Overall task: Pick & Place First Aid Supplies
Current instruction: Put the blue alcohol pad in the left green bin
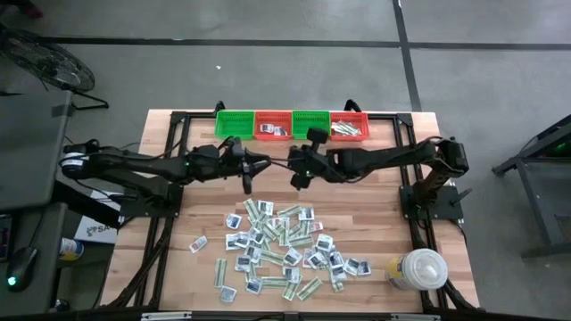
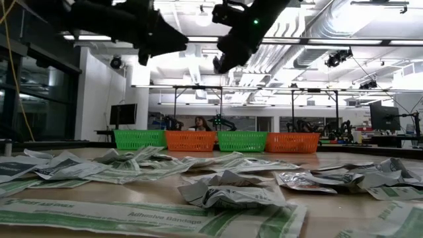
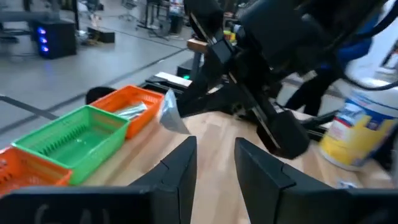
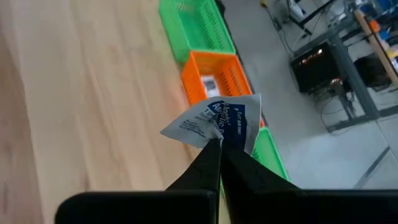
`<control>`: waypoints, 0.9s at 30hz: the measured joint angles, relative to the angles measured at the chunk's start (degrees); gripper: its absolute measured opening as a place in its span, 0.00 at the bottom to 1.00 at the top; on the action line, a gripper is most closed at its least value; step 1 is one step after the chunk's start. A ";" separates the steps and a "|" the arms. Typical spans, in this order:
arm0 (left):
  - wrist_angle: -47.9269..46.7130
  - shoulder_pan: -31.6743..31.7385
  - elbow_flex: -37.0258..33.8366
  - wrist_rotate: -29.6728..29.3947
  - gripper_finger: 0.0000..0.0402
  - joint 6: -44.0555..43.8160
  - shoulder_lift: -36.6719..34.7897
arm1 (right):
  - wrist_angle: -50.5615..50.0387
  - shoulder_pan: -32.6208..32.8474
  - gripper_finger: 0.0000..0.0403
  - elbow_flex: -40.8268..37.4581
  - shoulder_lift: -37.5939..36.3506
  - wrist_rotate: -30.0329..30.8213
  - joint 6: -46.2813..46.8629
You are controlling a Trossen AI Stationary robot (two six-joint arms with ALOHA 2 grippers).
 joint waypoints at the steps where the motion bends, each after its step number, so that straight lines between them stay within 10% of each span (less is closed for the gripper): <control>1: -0.04 0.00 1.08 -0.78 0.27 0.33 0.93 | 0.88 -0.30 0.00 0.00 0.00 -0.62 -0.63; 27: -8.85 0.00 16.06 -11.52 0.27 4.78 17.09 | 2.07 -1.08 0.00 0.00 -0.04 -6.05 -5.10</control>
